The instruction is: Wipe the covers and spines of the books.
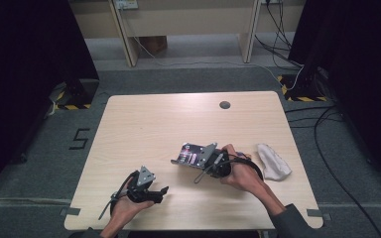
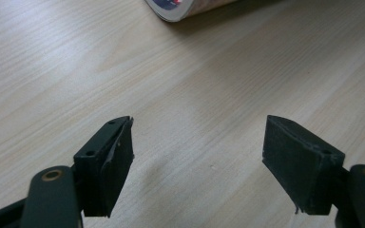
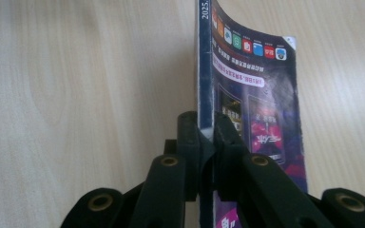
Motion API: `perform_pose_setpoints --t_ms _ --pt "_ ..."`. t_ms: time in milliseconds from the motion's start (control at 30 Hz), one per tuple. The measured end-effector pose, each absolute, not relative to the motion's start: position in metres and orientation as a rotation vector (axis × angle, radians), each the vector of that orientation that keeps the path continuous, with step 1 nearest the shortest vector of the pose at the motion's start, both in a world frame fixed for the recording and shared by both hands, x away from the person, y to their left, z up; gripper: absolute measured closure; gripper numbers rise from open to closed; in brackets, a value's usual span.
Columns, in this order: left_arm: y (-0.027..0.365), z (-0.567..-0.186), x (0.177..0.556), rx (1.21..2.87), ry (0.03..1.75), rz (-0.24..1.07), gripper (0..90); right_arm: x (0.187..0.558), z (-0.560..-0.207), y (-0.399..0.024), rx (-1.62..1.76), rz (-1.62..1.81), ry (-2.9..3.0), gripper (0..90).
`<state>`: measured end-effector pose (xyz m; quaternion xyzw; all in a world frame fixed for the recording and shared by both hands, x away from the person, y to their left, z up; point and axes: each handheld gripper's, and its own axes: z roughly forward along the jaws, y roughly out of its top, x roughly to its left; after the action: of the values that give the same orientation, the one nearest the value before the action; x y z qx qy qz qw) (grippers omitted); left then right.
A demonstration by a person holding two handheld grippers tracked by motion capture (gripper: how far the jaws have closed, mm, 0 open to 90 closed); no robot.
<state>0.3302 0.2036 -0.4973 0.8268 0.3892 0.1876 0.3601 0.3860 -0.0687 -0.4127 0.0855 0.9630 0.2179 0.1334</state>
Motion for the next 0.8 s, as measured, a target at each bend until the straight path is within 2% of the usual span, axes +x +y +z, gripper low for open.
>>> perform_pose_setpoints --t_ms 433,800 --pt "0.206 -0.498 0.332 2.131 1.017 0.489 24.5 0.366 -0.445 -0.074 0.230 0.654 2.806 79.9" --pt "0.205 -0.498 0.334 2.103 1.036 0.498 24.4 0.355 -0.464 -0.081 0.279 0.707 2.847 65.4"
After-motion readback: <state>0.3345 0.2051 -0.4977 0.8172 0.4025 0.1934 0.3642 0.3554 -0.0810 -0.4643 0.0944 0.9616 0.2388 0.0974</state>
